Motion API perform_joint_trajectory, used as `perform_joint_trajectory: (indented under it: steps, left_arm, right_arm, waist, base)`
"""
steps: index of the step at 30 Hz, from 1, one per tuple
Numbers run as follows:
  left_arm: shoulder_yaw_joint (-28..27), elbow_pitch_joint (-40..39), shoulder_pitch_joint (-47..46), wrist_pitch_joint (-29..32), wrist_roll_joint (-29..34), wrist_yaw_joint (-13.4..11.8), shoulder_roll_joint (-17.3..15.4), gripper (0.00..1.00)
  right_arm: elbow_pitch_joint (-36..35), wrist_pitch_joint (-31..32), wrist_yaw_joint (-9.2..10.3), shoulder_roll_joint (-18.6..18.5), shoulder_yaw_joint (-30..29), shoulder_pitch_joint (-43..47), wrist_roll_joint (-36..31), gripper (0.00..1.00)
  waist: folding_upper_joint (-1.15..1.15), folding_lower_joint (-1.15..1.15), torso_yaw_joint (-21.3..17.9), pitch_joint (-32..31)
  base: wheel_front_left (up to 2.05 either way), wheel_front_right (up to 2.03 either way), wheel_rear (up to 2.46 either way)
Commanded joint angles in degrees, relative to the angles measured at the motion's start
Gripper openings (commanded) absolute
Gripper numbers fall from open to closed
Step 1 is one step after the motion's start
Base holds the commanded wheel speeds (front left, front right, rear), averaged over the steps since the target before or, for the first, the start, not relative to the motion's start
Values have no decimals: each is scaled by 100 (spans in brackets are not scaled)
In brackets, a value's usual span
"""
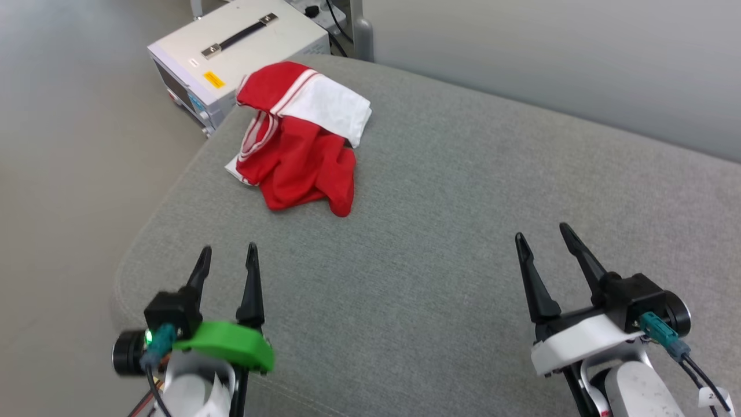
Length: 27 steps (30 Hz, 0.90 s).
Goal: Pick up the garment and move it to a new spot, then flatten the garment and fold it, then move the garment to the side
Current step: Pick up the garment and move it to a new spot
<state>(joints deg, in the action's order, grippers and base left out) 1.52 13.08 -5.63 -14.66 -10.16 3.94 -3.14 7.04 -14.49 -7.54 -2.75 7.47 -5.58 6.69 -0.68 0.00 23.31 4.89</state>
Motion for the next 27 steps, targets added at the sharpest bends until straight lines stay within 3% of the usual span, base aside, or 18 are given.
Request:
perform_joint_trajectory:
  steps: [1,7,11,19,27]
  left_arm:
    - [-4,111,-306,-34,-17,87,-6,100]
    - [194,1147,-1706,370,-285,315,-507,100]
    - [439,1641,-2756,1280,-696,349,-1002,100]
    - [1265,2102,-4259,3276,-2327,353,-2153,100]
    - [1719,2483,-4874,4487,-3277,354,-2797,100]
  right_arm:
    - [-36,-51,5,-12,-14,-140,-80,100]
    - [-77,-51,5,-12,-17,-361,-277,100]
    - [-114,-51,5,-29,3,-591,-368,100]
    - [-160,-51,5,-50,61,-958,-375,100]
    - [-182,-51,5,-32,137,-1157,-345,100]
  waist:
    - [68,0,-244,367]
    - [68,0,-605,1019]
    - [68,0,-875,1454]
    - [68,0,-1432,2115]
    - [68,0,-1785,2483]
  base:
    - [0,0,0]
    - [0,0,0]
    - [0,0,0]
    - [0,0,0]
    - [0,0,0]
